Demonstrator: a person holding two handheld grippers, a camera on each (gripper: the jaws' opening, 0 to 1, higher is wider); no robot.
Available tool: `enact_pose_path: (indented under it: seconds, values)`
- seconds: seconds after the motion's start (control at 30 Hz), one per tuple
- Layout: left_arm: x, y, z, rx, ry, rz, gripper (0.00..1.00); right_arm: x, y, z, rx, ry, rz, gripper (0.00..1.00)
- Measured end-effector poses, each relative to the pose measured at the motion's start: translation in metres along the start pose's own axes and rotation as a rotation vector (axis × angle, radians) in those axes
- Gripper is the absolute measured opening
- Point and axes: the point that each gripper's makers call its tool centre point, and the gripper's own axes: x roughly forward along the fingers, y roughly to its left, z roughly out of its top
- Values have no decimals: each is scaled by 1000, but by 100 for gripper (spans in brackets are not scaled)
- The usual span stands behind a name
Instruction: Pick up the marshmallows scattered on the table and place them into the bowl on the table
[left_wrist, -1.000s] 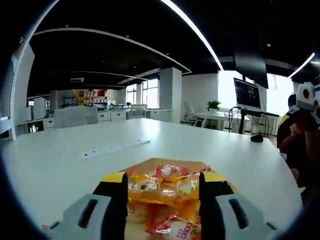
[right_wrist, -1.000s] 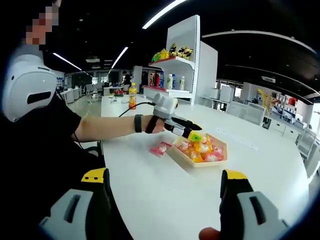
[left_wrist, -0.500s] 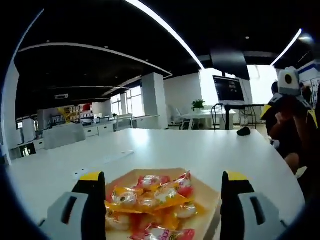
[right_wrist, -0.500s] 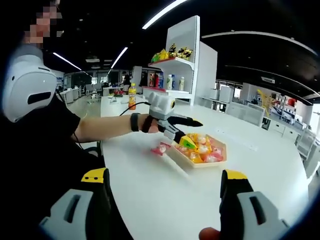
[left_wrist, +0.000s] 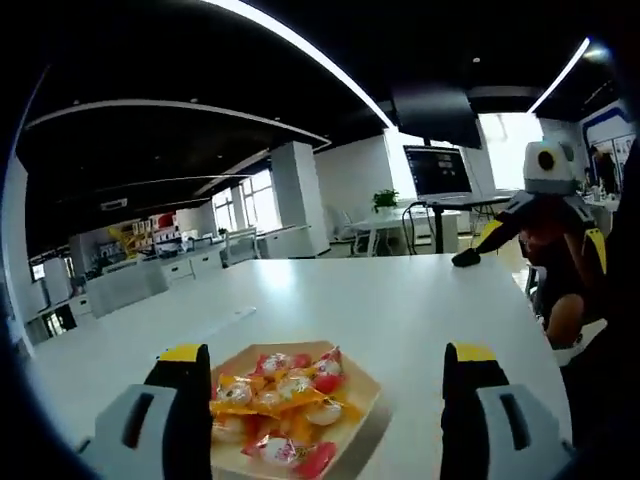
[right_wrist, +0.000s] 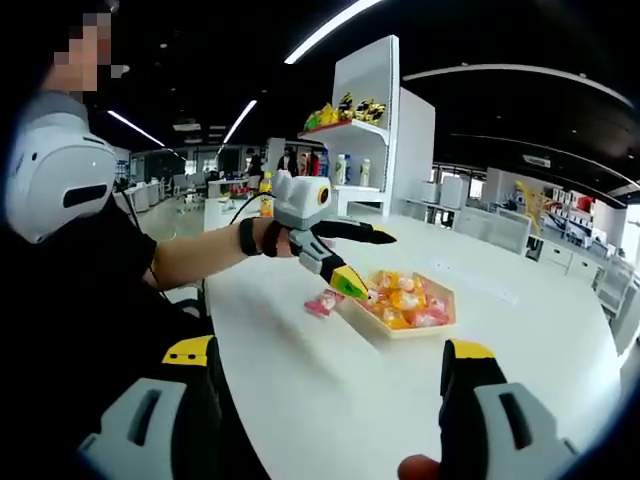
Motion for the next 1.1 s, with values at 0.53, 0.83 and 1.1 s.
enact_pose_path:
  seconds: [0.53, 0.83, 1.1]
  values:
    - [-94, -48, 4, 11, 46, 34, 96, 8, 3, -8, 9, 8, 12, 87]
    - [-131, -76, 6, -52, 38, -67, 96, 9, 4, -10, 10, 10, 14, 87]
    - [-158, -66, -12, -18, 92, 0, 96, 8, 1, -10, 12, 11, 4, 87]
